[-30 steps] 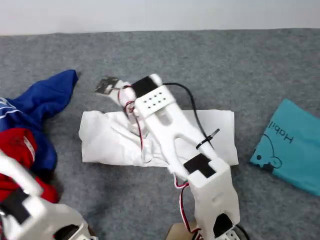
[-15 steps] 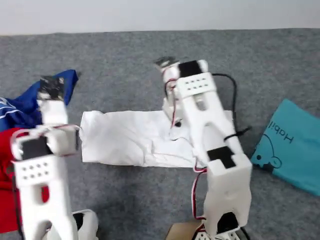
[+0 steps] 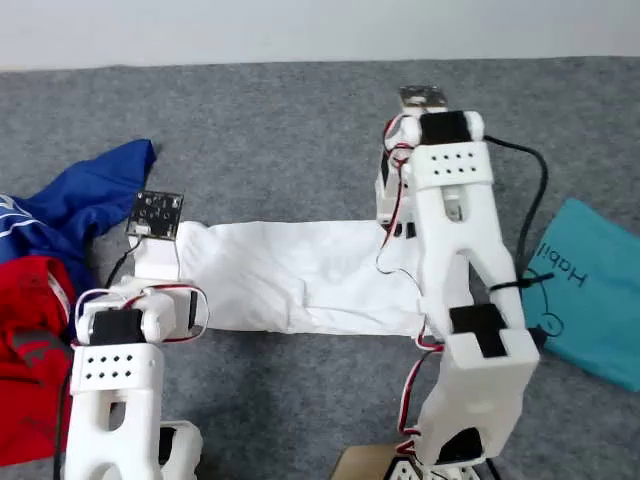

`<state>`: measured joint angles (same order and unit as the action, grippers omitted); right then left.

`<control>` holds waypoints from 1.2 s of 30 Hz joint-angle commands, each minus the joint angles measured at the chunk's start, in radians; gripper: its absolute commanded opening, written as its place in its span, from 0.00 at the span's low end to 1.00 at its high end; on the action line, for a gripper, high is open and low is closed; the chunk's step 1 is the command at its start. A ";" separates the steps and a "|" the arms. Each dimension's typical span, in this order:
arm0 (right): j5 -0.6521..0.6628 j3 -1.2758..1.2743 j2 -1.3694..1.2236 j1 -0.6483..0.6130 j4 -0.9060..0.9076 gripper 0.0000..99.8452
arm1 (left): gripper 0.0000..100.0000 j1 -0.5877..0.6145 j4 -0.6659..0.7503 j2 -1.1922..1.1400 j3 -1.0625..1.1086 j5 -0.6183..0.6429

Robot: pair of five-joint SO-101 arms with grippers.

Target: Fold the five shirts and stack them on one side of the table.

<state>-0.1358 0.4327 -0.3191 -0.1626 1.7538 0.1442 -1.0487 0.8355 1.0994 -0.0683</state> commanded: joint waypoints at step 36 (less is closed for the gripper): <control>-0.015 -0.526 0.449 0.061 -0.156 0.04 | 0.01 0.167 -0.101 0.953 0.587 0.002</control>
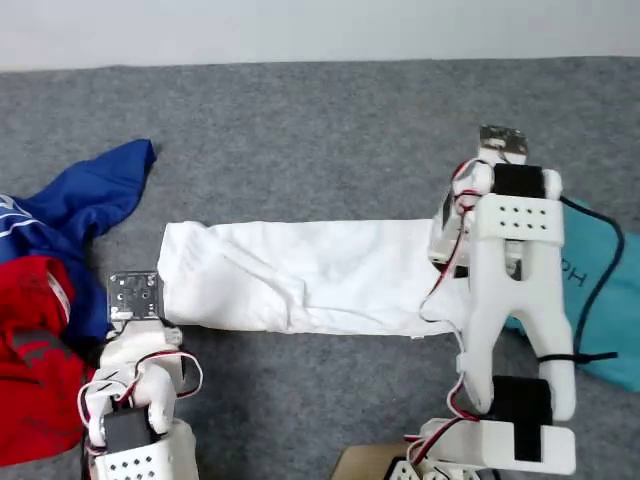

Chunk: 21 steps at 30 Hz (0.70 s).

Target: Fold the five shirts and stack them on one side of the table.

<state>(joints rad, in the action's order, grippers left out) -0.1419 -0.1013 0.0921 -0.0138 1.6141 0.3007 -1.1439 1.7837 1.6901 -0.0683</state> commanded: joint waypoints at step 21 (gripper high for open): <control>-0.009 0.032 -0.170 -0.713 -0.252 0.01 | 0.01 0.015 -0.008 0.003 -0.004 0.009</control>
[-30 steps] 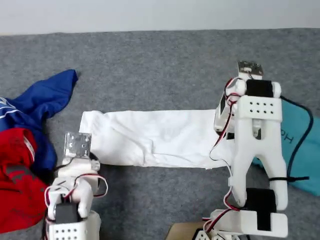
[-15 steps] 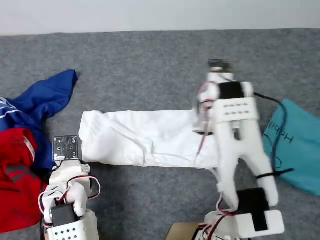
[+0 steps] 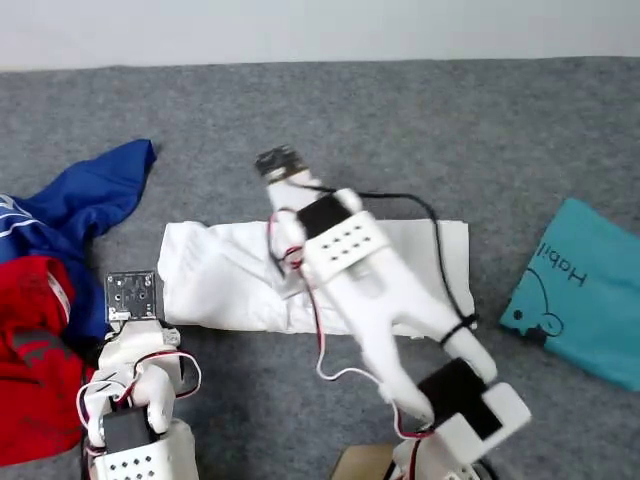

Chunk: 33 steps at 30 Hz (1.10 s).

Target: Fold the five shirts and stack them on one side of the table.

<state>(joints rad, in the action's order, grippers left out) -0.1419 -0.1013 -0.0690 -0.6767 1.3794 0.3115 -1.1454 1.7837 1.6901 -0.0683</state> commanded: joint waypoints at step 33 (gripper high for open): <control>-0.002 0.037 -0.163 0.015 -0.173 0.01 | 0.01 0.005 -0.006 0.003 -0.004 0.009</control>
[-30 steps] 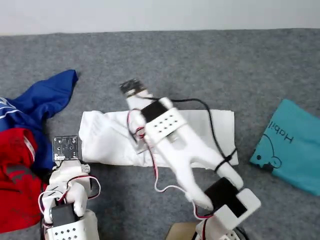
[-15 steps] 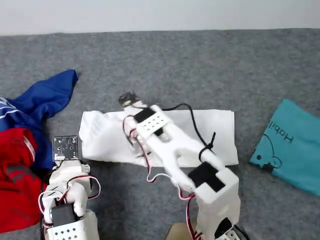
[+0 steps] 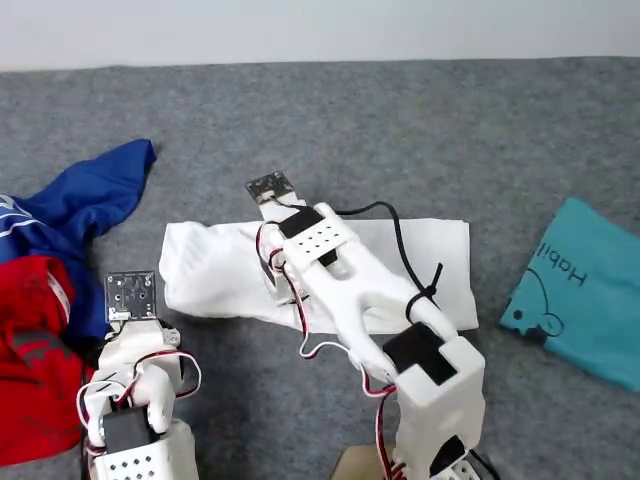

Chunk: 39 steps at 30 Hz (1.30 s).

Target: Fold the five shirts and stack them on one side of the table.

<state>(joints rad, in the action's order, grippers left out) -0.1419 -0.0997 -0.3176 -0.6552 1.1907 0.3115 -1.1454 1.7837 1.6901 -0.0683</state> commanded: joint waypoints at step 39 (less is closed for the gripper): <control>-0.002 -0.210 0.278 0.573 -0.047 0.16 | 0.01 0.005 -0.006 0.003 -0.004 0.009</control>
<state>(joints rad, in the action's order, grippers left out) -0.1419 -0.3360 -0.0414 -0.1212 1.1155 0.3115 -1.1454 1.7837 1.6901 -0.0683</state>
